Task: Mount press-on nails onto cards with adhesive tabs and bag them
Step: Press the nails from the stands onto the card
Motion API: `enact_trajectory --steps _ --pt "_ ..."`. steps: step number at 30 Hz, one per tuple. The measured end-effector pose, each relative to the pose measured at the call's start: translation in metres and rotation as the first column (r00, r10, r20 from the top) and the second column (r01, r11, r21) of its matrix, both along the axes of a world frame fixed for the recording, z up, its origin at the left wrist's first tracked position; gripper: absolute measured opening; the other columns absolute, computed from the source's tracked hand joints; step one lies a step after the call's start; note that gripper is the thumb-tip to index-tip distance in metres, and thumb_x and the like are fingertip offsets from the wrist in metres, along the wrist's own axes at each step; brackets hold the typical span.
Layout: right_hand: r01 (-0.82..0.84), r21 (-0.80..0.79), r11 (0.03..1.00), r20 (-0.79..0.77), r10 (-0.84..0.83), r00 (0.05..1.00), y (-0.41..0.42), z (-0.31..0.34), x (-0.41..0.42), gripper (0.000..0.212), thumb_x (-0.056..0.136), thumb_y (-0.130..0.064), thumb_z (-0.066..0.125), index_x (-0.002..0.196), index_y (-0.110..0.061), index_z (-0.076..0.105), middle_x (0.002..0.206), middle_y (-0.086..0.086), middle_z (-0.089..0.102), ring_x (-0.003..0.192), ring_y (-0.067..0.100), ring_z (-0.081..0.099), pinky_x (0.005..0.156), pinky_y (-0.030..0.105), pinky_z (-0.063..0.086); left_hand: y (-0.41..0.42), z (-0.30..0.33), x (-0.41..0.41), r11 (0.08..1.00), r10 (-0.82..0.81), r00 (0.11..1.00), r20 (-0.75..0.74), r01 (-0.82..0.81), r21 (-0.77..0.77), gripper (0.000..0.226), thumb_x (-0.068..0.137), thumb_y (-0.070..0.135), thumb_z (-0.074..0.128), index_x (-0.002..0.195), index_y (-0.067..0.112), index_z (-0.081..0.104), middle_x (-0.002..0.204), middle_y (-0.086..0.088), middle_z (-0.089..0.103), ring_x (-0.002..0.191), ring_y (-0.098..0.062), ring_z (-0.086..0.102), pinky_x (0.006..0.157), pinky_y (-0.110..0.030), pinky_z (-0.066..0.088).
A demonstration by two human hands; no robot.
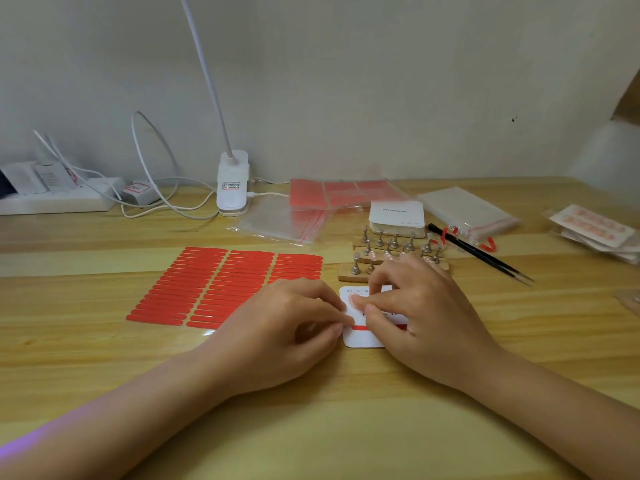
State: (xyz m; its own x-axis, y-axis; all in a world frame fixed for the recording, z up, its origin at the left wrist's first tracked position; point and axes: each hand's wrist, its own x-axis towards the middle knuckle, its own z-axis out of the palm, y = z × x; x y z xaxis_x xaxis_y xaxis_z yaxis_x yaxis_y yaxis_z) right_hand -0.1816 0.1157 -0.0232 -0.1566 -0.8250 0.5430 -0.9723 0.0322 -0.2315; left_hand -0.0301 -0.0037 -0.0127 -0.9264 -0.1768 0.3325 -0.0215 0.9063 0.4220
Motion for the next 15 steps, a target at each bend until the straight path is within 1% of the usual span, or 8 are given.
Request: enact_trajectory --steps 3,5,8,9,11,13,15 --pt "0.0 -0.005 1.0 -0.056 0.0 0.998 -0.001 -0.001 0.0 0.038 0.085 -0.03 0.045 0.062 -0.014 0.071 0.074 -0.004 0.057 0.069 0.014 0.041 0.066 0.034 0.039 0.0 0.0 0.0 1.0 -0.005 1.0 -0.002 0.005 0.008 0.025 0.085 0.024 0.054 0.098 0.019 0.075 0.097 0.008 0.067 0.085 -0.004 0.06 0.071 -0.023 0.047" --pt "-0.004 0.003 1.0 -0.039 0.004 0.999 -0.001 -0.002 0.0 0.035 0.086 -0.027 0.05 0.061 -0.013 0.071 0.073 -0.003 0.057 0.071 0.012 0.037 0.068 0.037 0.043 -0.001 0.001 -0.001 1.0 -0.003 1.0 0.0 0.003 0.007 0.025 0.084 0.024 0.054 0.097 0.019 0.075 0.097 0.008 0.067 0.085 -0.004 0.06 0.07 -0.023 0.047" --pt "-0.008 0.029 1.0 0.025 0.007 1.0 -0.002 -0.001 -0.002 0.033 0.085 -0.027 0.053 0.06 -0.013 0.07 0.074 -0.004 0.055 0.073 0.011 0.038 0.072 0.039 0.042 -0.002 0.005 -0.003 1.0 -0.013 0.999 0.035 0.012 0.022 0.026 0.084 0.025 0.053 0.096 0.019 0.075 0.096 0.009 0.067 0.084 -0.004 0.061 0.069 -0.026 0.048" --pt "-0.009 0.046 0.999 0.052 0.007 0.999 -0.002 -0.001 -0.003 0.034 0.085 -0.029 0.052 0.061 -0.013 0.071 0.074 -0.004 0.054 0.074 0.011 0.039 0.073 0.037 0.04 -0.003 0.008 -0.004 0.999 -0.03 0.998 0.049 0.029 0.02 0.025 0.084 0.025 0.053 0.095 0.018 0.075 0.094 0.008 0.068 0.083 -0.005 0.061 0.069 -0.028 0.048" --pt "-0.004 0.063 0.998 0.129 -0.004 0.992 -0.003 -0.001 -0.005 0.037 0.085 -0.034 0.05 0.063 -0.012 0.07 0.073 -0.005 0.051 0.075 0.01 0.039 0.074 0.03 0.032 -0.007 0.012 -0.009 0.999 -0.045 0.997 0.069 0.045 0.005 0.024 0.084 0.025 0.053 0.092 0.017 0.074 0.089 0.007 0.068 0.078 -0.007 0.061 0.068 -0.031 0.049" --pt "0.006 0.068 0.998 0.2 -0.02 0.98 -0.004 -0.001 -0.006 0.038 0.083 -0.037 0.048 0.065 -0.012 0.07 0.072 -0.005 0.05 0.075 0.009 0.038 0.073 0.024 0.026 -0.012 0.015 -0.016 1.0 0.002 0.997 0.073 -0.003 0.012 0.022 0.084 0.028 0.054 0.087 0.019 0.073 0.083 0.01 0.067 0.075 -0.005 0.059 0.068 -0.031 0.048" --pt "-0.001 0.066 0.998 0.225 -0.014 0.974 -0.004 -0.001 -0.006 0.031 0.084 -0.034 0.052 0.07 -0.017 0.073 0.071 -0.005 0.049 0.074 0.009 0.039 0.074 0.025 0.029 -0.018 0.017 -0.022 0.994 0.065 0.997 0.035 -0.068 0.087 0.011 0.086 0.024 0.06 0.082 0.023 0.07 0.078 0.014 0.065 0.073 -0.001 0.058 0.068 -0.026 0.049"
